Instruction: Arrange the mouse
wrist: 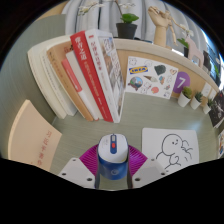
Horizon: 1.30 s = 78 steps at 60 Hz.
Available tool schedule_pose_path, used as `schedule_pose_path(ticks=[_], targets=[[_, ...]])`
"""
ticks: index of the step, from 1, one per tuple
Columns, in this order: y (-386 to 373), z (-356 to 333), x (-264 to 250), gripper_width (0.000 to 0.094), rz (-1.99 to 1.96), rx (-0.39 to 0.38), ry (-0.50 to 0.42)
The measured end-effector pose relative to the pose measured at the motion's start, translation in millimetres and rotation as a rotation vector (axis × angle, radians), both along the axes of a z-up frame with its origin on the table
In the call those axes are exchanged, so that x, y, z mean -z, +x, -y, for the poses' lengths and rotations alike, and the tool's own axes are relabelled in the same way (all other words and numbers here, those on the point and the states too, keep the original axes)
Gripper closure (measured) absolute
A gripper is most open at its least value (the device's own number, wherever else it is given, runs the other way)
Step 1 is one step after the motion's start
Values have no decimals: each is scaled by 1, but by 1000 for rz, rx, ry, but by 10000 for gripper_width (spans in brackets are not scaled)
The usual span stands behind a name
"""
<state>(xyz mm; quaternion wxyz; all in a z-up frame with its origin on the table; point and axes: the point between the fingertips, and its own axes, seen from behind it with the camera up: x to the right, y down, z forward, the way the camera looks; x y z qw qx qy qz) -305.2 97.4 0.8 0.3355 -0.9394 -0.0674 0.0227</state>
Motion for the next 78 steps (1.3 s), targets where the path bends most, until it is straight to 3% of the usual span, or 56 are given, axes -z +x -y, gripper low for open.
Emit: schedule_pose_path(ticks=[16, 25, 30, 38, 51, 58, 64, 72, 78], targets=[[73, -23, -157, 568, -34, 25, 266], [139, -21, -192, 567, 8, 63, 327], [169, -20, -176, 569, -3, 100, 308], [197, -14, -112, 569, -16, 127, 194], [204, 2, -20, 569, -46, 155, 38], [208, 9, 8, 563, -42, 158, 1], [207, 6, 9, 490, -91, 185, 29], [206, 7, 12, 389, -79, 159, 33], [196, 10, 12, 183, -74, 109, 11]])
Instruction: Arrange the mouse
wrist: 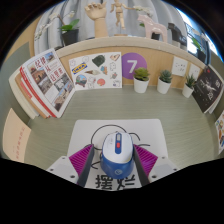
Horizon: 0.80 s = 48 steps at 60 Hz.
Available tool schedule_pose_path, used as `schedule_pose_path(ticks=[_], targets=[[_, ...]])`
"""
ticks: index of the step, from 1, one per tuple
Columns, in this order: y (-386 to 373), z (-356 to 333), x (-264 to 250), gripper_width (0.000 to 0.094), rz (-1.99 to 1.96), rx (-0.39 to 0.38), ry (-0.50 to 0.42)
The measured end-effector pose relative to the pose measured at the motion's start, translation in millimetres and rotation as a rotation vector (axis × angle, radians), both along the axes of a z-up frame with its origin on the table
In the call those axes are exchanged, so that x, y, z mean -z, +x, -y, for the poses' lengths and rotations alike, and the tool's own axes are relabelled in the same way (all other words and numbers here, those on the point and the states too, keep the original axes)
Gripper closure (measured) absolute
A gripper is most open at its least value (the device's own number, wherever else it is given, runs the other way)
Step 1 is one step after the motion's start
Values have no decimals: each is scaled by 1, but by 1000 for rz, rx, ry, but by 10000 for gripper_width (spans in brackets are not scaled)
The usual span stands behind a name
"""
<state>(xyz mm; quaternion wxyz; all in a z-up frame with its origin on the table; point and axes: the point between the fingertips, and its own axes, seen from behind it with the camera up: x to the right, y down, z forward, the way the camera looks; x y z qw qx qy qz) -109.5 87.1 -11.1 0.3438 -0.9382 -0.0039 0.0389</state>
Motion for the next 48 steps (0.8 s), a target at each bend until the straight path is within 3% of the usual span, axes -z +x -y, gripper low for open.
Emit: schedule_pose_path(ticks=[4, 11, 31, 48], targets=[[-3, 5, -1, 67, 18, -8, -24], [-1, 18, -33, 74, 61, 3, -7], [1, 117, -201, 67, 55, 99, 238], [4, 203, -236, 73, 78, 87, 280]])
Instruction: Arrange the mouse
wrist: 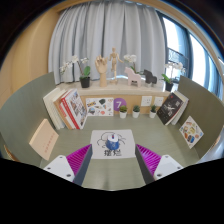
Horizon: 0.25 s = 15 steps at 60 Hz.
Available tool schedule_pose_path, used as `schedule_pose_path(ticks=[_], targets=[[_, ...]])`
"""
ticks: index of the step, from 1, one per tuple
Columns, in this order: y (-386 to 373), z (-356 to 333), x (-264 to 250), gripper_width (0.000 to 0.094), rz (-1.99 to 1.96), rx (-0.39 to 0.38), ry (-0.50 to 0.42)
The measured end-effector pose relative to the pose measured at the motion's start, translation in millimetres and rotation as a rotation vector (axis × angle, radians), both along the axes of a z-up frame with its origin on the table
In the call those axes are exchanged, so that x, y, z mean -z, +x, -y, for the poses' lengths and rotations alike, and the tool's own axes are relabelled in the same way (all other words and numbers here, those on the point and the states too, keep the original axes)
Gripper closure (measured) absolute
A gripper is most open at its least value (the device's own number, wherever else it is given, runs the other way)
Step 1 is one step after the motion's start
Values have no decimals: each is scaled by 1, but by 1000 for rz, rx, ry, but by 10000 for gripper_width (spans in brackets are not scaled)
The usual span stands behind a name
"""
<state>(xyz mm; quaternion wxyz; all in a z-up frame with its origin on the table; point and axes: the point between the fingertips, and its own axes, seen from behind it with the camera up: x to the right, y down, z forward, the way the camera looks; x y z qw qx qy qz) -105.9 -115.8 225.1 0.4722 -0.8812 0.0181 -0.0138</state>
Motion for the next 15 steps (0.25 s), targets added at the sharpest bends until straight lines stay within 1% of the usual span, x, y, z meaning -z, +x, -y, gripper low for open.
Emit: schedule_pose_path(ticks=[6, 15], targets=[[-1, 18, -2, 74, 20, 2, -4], [-5, 29, -12, 72, 27, 10, 20]])
